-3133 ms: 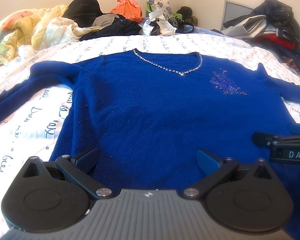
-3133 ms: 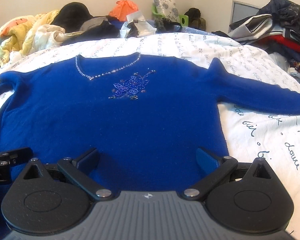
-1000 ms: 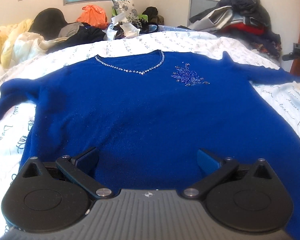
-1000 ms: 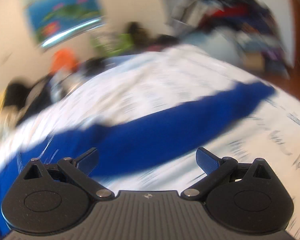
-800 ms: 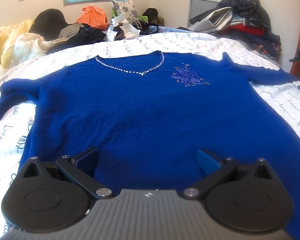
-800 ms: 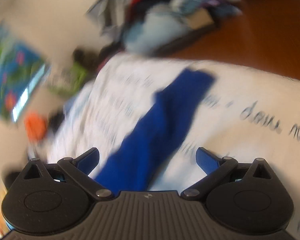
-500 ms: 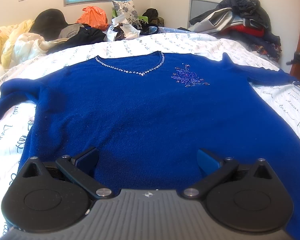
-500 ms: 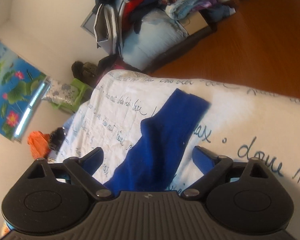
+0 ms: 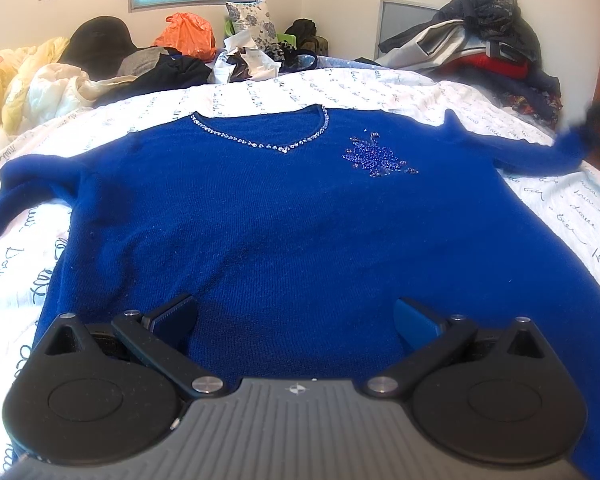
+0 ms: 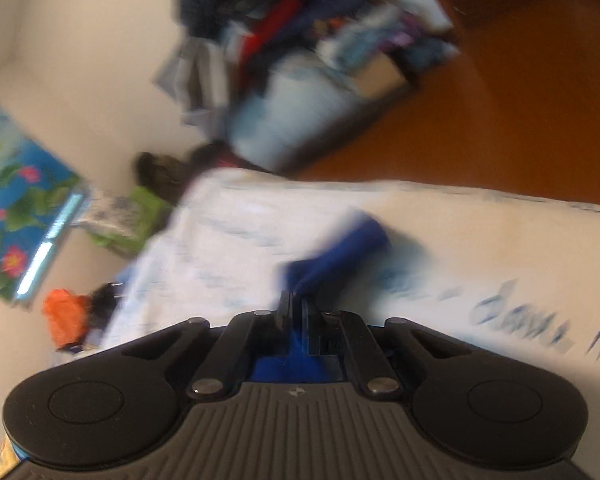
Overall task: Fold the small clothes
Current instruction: 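Grasp the cuff of the sweater sleeve with the right gripper, then fold the held sleeve across the sweater body and open the right gripper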
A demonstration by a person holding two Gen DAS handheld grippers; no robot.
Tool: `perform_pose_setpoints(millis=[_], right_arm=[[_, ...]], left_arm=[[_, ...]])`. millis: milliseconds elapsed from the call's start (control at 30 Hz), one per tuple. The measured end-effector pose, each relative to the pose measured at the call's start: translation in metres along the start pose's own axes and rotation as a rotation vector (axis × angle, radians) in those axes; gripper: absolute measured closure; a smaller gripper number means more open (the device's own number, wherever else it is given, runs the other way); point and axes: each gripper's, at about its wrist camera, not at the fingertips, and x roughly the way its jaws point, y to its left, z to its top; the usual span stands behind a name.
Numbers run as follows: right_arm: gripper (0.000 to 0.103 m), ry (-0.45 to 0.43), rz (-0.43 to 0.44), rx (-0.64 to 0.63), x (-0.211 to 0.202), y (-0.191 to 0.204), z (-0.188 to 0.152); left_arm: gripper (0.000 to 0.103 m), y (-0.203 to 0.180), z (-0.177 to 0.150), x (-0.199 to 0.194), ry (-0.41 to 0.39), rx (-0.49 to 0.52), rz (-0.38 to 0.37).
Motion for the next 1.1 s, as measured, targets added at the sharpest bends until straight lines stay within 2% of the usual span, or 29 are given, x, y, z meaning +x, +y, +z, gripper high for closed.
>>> perform_pose_setpoints(millis=[67, 133, 233, 300, 333, 367, 433, 533, 600, 667, 700, 767, 867, 967, 1000, 1033, 1100], right_arm=[[0.100, 0.031, 0.129, -0.120, -0.013, 0.056, -0.027], [0.100, 0.106, 0.296, -0.227, -0.028, 0.116, -0.067], [0.099, 0.278, 0.519, -0.373, -0.048, 0.195, -0.146], [0.090, 0.437, 0.607, -0.474, -0.052, 0.233, -0.202], [0.078, 0.495, 0.604, -0.526, -0.051, 0.245, -0.228], [0.069, 0.518, 0.572, -0.568, -0.051, 0.251, -0.249], [0.067, 0.492, 0.496, -0.562, -0.056, 0.240, -0.268], [0.067, 0.439, 0.484, -0.492, -0.074, 0.199, -0.269], [0.067, 0.407, 0.440, -0.500, -0.084, 0.173, -0.268], [0.067, 0.402, 0.385, -0.530, -0.085, 0.151, -0.269], [0.066, 0.426, 0.357, -0.504, -0.079, 0.141, -0.268], [0.062, 0.430, 0.387, -0.452, -0.076, 0.136, -0.264], [0.046, 0.419, 0.383, -0.472, -0.074, 0.140, -0.270], [0.039, 0.405, 0.383, -0.544, -0.079, 0.148, -0.279], [0.037, 0.401, 0.384, -0.565, -0.081, 0.149, -0.281], [0.034, 0.400, 0.387, -0.581, -0.082, 0.151, -0.283], [0.030, 0.402, 0.393, -0.600, -0.082, 0.153, -0.285]], left_arm=[[0.000, 0.000, -0.001, 0.000, -0.001, -0.002, -0.001], [0.000, 0.001, -0.001, 0.000, -0.002, -0.005, -0.003], [0.000, 0.000, -0.001, -0.001, -0.002, -0.005, -0.004], [0.000, 0.000, -0.001, -0.001, -0.002, -0.005, -0.005], [0.000, 0.000, -0.001, -0.001, -0.001, -0.005, -0.004], [0.000, 0.000, -0.001, -0.001, -0.001, -0.003, -0.008], [0.000, 0.005, -0.002, -0.004, -0.006, -0.015, -0.027], [0.000, 0.020, 0.003, -0.017, -0.054, -0.100, -0.107], [0.000, 0.035, 0.020, -0.018, -0.086, -0.179, -0.172], [0.000, 0.053, 0.047, -0.005, -0.088, -0.269, -0.201], [0.000, 0.062, 0.061, 0.005, -0.082, -0.316, -0.206], [0.000, 0.078, 0.086, 0.031, -0.072, -0.384, -0.202], [0.002, 0.093, 0.112, 0.076, 0.031, -0.439, -0.098], [0.015, 0.091, 0.122, 0.104, 0.108, -0.408, -0.060], [0.027, 0.084, 0.124, 0.105, 0.084, -0.362, -0.036], [0.058, 0.077, 0.125, 0.106, 0.072, -0.318, -0.023], [0.083, 0.065, 0.126, 0.106, 0.054, -0.249, 0.018]])
